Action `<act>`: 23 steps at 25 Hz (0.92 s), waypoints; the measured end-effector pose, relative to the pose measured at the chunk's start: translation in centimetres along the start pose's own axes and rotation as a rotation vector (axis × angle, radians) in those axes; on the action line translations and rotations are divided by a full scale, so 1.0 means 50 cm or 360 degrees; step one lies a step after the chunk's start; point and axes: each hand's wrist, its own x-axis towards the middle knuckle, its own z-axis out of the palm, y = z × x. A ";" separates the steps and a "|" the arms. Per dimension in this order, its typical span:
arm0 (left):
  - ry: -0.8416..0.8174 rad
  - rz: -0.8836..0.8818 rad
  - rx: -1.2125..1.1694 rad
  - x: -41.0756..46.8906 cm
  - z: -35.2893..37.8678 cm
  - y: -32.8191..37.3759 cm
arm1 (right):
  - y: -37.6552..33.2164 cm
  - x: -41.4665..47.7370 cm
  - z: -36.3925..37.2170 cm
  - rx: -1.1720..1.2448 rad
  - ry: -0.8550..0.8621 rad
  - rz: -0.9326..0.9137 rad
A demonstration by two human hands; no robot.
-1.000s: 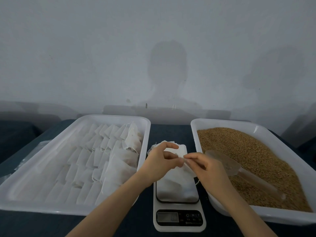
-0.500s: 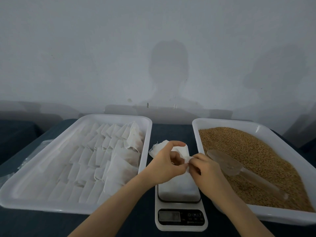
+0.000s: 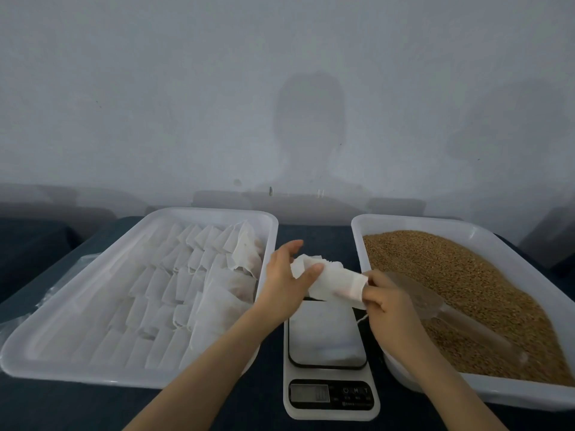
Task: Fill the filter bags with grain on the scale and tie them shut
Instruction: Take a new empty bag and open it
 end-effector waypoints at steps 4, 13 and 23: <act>-0.0198 -0.0133 -0.0162 0.005 -0.007 -0.008 | -0.003 -0.001 -0.008 0.0119 0.0105 0.0043; -0.0032 0.0035 0.0078 -0.002 -0.006 -0.006 | -0.017 -0.004 -0.019 0.0306 0.0178 0.0293; -0.0226 0.1080 0.1075 -0.014 0.029 -0.031 | -0.025 -0.002 -0.010 -0.0126 -0.0067 0.0100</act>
